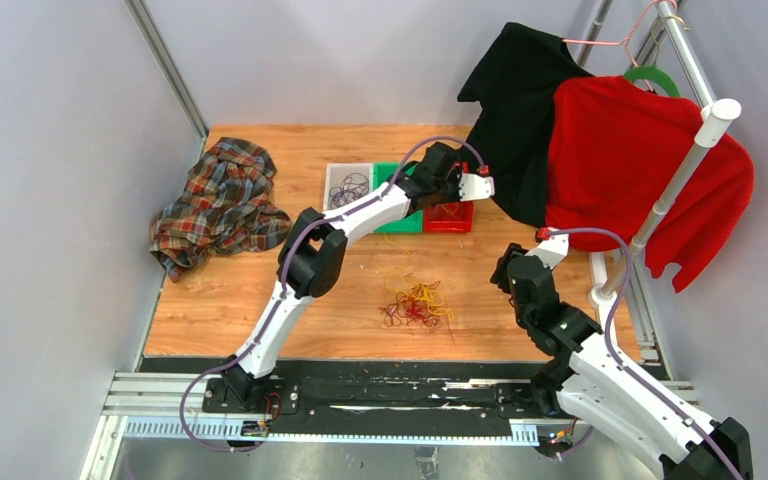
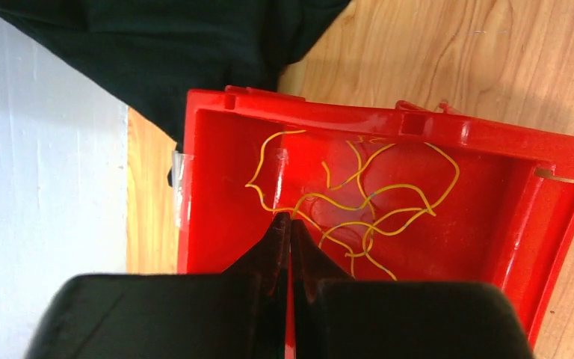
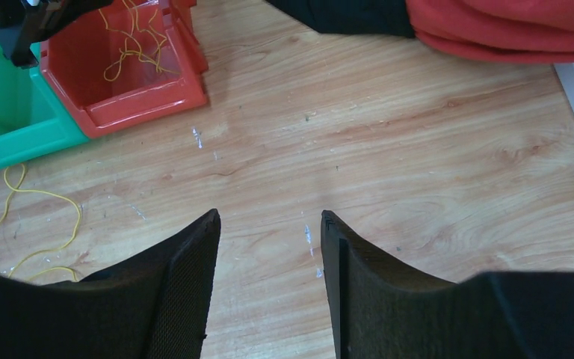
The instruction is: Untangle the cables
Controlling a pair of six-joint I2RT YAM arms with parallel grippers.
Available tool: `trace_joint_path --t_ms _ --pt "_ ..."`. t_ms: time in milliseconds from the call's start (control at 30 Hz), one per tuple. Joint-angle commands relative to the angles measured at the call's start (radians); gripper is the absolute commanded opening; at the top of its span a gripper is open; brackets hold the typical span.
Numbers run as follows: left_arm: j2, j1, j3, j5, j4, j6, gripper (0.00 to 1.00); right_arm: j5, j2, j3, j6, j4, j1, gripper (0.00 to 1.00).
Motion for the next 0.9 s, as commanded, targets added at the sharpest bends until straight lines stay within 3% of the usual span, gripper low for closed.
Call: trace_joint_path --t_ms 0,133,167,267,367,600,633,867 --pt "0.012 -0.006 0.002 0.031 0.060 -0.029 0.00 0.028 -0.009 0.029 0.020 -0.009 -0.026 0.52" --pt "0.014 -0.006 -0.017 0.027 0.071 -0.044 0.03 0.014 -0.016 0.046 -0.007 -0.010 -0.033 0.51" --pt "0.014 -0.006 -0.014 0.025 0.066 -0.046 0.11 0.010 -0.024 0.051 -0.015 -0.010 -0.035 0.51" --pt "0.009 0.001 0.015 0.036 0.028 -0.075 0.20 -0.002 -0.055 0.058 -0.027 -0.010 -0.041 0.50" --pt "0.012 0.016 0.120 0.109 -0.104 -0.175 0.40 -0.013 -0.082 0.071 -0.042 -0.026 -0.045 0.49" --pt "-0.086 0.030 0.114 0.163 -0.205 -0.210 0.95 -0.034 -0.092 0.111 -0.079 -0.058 -0.048 0.47" --pt "-0.098 0.037 0.127 0.184 -0.229 -0.230 0.99 -0.035 -0.092 0.115 -0.079 -0.063 -0.048 0.47" --pt "-0.258 0.084 0.136 0.301 -0.461 -0.227 0.98 -0.062 -0.073 0.135 -0.088 -0.067 -0.049 0.50"
